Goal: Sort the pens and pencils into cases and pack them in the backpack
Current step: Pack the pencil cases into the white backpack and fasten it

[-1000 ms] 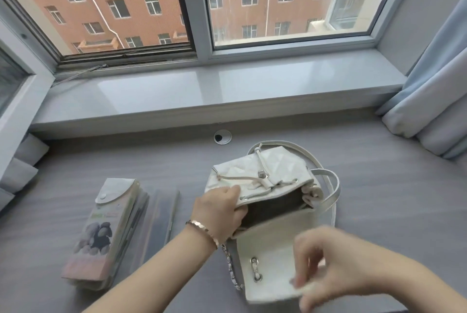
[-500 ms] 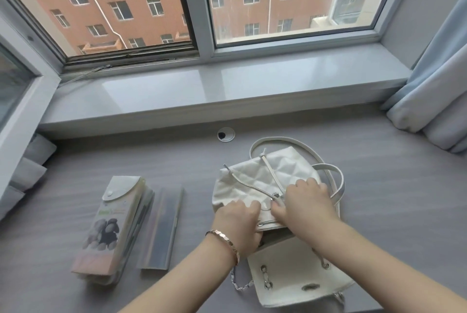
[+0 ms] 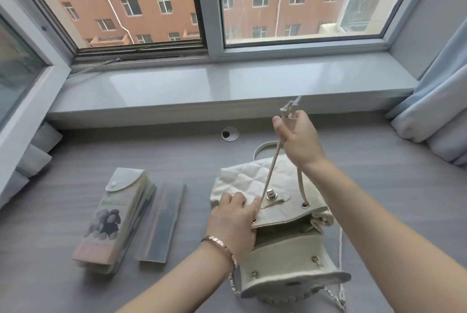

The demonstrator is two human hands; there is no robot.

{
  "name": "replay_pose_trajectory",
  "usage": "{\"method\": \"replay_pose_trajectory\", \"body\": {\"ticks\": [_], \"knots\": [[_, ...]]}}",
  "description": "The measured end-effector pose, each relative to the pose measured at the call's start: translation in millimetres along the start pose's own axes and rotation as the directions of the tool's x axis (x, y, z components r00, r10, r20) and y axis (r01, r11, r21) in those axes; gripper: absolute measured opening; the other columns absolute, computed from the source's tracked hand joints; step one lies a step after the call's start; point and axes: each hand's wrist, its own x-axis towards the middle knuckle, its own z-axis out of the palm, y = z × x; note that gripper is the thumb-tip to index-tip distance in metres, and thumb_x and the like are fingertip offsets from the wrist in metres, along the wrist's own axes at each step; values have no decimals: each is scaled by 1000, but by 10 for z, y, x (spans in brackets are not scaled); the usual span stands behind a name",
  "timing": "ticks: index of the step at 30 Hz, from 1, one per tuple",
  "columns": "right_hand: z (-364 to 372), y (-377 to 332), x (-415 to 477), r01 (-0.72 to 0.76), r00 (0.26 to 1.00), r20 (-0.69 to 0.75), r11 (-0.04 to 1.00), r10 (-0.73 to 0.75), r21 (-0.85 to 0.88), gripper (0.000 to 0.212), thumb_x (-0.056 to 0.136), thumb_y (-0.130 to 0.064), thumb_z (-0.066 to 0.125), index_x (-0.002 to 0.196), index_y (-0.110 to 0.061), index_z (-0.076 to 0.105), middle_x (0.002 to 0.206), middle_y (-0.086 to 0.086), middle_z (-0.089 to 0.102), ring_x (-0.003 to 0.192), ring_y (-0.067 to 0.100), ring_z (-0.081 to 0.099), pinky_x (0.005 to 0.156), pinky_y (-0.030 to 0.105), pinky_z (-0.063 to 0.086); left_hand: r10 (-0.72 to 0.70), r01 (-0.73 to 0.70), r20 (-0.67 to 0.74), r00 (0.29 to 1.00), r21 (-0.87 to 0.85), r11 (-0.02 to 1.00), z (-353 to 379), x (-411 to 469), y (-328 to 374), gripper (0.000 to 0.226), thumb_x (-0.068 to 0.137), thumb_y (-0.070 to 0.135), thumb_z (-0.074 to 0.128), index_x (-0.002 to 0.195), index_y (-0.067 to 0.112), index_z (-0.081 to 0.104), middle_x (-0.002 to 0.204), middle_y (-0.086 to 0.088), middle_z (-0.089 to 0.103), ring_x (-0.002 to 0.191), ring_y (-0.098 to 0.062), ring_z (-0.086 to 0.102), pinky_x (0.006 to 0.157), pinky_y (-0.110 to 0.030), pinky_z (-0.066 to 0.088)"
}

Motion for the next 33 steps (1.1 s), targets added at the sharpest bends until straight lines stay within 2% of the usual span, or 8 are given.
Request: {"method": "replay_pose_trajectory", "body": {"ticks": [5,8,11,15,21,27,31,33], "knots": [[43,174,35,-80,969,-236,997,77,-3,37,90,-27,55,115,-3,41,102,3,48,99,23,51,76,26,36,29,-26,60,998,-64,998,-46,0,-72,45,67,39,32,93,26,67,87,8,64,82,-21,58,63,-30,51],[60,175,-337,249,885,-219,815,-411,-523,54,83,-30,57,125,-4,38,116,15,43,108,30,40,92,38,30,-44,48,89,995,-48,998,-99,61,-19,41,64,52,35,58,21,61,61,10,61,63,-18,61,49,-22,41],[2,197,-871,660,669,62,554,-741,-507,18,77,-15,55,94,-11,57,93,7,53,84,25,49,76,33,36,-107,110,26,994,-151,982,-203,194,35,55,64,50,22,70,15,64,75,-1,69,76,-25,63,58,-26,42],[-152,484,-1081,605,795,440,490,-418,-627,22,67,-38,60,74,-17,66,71,-2,61,63,19,60,64,25,40,-255,240,-13,967,-298,924,-358,429,-60,35,89,40,43,73,13,58,92,-14,68,91,-33,57,64,-29,32],[-204,405,-883,723,689,684,296,-239,-624,37,30,-14,86,49,-21,56,45,-5,48,34,14,47,35,17,30,-351,352,39,935,-198,915,-625,841,-213,22,85,24,43,81,10,59,94,-15,67,92,-36,60,69,-32,41],[-205,71,-941,872,489,780,189,-391,-451,19,44,-29,74,46,-23,56,42,-8,48,32,8,49,34,14,14,-472,473,20,881,-50,880,-867,1242,-693,19,81,20,50,89,11,64,101,-13,69,93,-33,62,74,-32,45],[-130,97,-915,863,494,831,258,-255,-434,16,63,-29,53,52,-21,59,49,-6,55,39,12,56,34,16,21,-485,489,70,872,-96,867,-668,1111,-741,20,81,23,53,92,13,66,100,-10,69,94,-32,62,74,-31,45],[-84,67,-865,814,541,824,350,-166,-463,39,82,-36,31,85,-20,67,82,0,67,75,18,66,48,22,34,-444,442,25,896,-163,882,-565,967,-690,22,81,27,54,92,12,65,99,-11,68,94,-33,61,75,-32,46]]}}
